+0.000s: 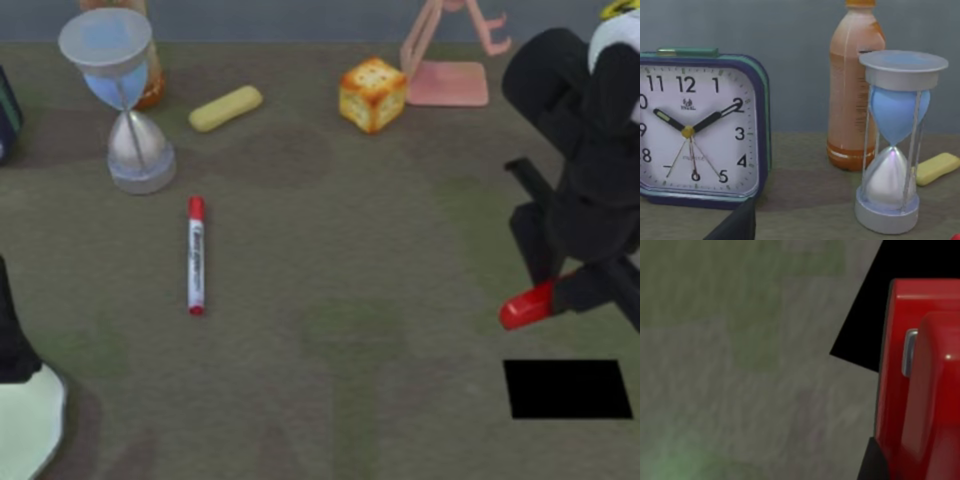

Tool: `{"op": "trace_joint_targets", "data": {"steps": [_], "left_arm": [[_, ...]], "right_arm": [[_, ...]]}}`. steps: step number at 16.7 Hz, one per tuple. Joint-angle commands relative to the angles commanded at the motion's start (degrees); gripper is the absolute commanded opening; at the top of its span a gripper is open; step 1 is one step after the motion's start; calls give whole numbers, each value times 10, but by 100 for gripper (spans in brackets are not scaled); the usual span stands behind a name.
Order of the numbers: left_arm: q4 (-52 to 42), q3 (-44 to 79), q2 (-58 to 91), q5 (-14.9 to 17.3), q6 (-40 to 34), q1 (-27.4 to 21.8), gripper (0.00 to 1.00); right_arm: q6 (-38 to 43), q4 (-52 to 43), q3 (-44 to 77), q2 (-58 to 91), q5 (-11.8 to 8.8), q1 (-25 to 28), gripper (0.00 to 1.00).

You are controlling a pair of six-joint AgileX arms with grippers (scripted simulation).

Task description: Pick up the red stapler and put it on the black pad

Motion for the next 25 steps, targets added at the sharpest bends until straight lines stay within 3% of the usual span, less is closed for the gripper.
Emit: {"op": "trace_joint_targets", "data": {"steps": [3, 7, 13, 21, 25], "left_arm": [[0, 0, 0, 0, 0, 0, 100], [0, 0, 0, 0, 0, 0, 100], [0, 0, 0, 0, 0, 0, 100], [0, 0, 0, 0, 0, 0, 100], [0, 0, 0, 0, 0, 0, 100]], "right_arm": [[115, 4, -51, -47, 0, -15, 0], [184, 13, -91, -89, 0, -29, 0], [186, 22, -97, -85, 0, -27, 0], [186, 215, -218, -19, 0, -30, 0], [186, 250, -243, -5, 0, -30, 0]]}}
